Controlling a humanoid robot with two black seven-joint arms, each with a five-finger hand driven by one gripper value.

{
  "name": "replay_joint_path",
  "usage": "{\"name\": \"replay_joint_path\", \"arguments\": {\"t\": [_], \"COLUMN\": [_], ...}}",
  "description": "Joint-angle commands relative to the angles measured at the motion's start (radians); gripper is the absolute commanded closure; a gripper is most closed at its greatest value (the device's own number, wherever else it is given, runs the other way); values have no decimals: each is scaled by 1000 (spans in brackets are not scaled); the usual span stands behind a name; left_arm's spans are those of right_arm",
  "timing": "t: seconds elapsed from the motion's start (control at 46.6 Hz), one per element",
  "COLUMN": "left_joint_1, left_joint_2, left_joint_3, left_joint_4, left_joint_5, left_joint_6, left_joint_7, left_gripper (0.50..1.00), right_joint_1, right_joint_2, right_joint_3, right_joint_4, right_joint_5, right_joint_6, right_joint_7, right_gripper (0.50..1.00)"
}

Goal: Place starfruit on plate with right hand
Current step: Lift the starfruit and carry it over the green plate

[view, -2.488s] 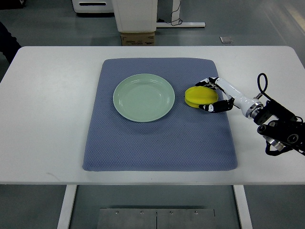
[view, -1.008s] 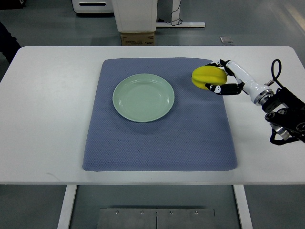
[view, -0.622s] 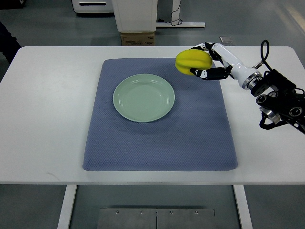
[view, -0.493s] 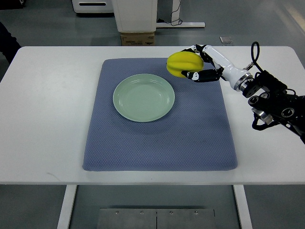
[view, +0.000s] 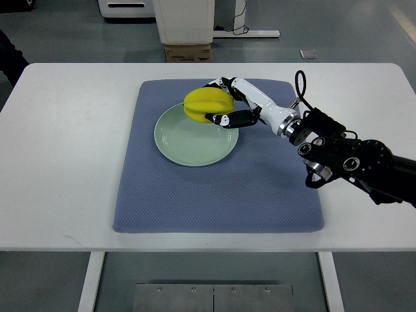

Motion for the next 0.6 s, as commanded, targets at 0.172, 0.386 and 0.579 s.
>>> {"name": "replay_joint_path", "arguments": {"t": [0.172, 0.386, 0.579], "left_joint_1": [0, 0, 0], "left_joint_2": [0, 0, 0], "left_joint_3": [0, 0, 0], "left_joint_4": [1, 1, -1], "left_joint_5": [0, 0, 0], "left_joint_6": [0, 0, 0], "left_joint_7": [0, 0, 0], "left_gripper": [500, 500, 500], "right_joint_1": [-14, -23, -31], "right_joint_2": [35, 84, 123], "right_joint_3": [-1, -2, -7], "right_joint_4": [-3, -21, -64], "right_joint_5": [0, 0, 0], "right_joint_6": [1, -1, -1], "right_joint_7": [0, -31, -46], "right_gripper": [1000, 1000, 1000]}}
